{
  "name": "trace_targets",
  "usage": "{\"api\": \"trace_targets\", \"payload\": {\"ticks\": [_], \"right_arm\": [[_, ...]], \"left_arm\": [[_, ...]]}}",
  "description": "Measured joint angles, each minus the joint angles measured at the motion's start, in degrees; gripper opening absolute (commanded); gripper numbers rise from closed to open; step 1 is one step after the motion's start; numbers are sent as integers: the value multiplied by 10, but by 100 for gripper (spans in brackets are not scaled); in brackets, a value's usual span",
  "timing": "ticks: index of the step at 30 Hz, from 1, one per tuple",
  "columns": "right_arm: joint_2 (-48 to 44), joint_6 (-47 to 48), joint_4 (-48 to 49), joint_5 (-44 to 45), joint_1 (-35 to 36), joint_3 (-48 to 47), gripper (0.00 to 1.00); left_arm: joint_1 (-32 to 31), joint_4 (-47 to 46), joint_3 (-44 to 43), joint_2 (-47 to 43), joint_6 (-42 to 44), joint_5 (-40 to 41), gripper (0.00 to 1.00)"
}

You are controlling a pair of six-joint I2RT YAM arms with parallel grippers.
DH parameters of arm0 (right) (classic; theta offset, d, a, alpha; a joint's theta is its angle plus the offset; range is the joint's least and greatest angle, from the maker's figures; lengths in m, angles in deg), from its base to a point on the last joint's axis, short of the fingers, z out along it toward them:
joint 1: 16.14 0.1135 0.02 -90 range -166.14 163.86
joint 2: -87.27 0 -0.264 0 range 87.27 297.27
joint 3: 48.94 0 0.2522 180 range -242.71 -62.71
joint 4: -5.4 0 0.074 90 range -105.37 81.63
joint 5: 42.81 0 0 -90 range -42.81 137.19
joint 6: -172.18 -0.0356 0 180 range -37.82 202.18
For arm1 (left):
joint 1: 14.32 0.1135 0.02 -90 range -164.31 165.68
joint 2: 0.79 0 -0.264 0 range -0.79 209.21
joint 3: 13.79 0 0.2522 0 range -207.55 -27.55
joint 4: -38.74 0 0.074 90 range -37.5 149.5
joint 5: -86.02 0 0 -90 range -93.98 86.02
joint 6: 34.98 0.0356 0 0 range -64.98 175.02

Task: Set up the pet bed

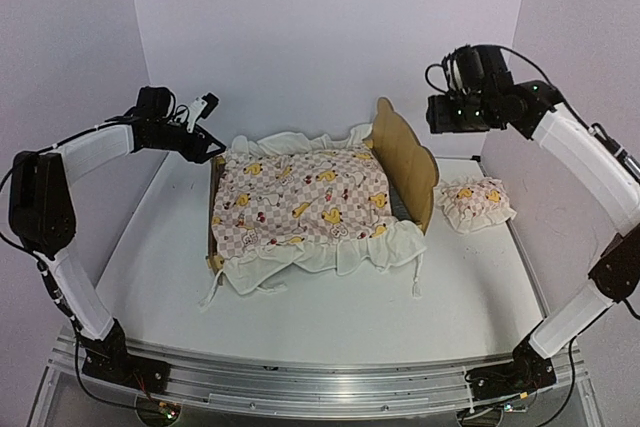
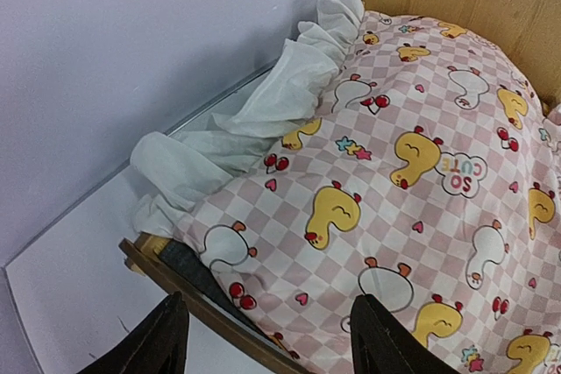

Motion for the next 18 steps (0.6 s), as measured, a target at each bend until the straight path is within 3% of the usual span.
{"api": "trace_targets", "payload": {"ticks": [2,4,6,12,18], "right_arm": [[3,24,8,-11,25,-56,58],[14,38,19,-27,57,-96,44],[41,36,31,-50,83,-118,41],[171,5,32,-44,105,-78,53],[270,-15,-7,-32,97,-33,56]], "left_arm": [[-11,-2,-34,35,7,6,66],[-27,-5,-65,74,16,13,66],[-43,-5,-94,113,23,22,65],[-69,15,-185,227,36,62,61],[-64,30,-188,247,61,71,62]]}}
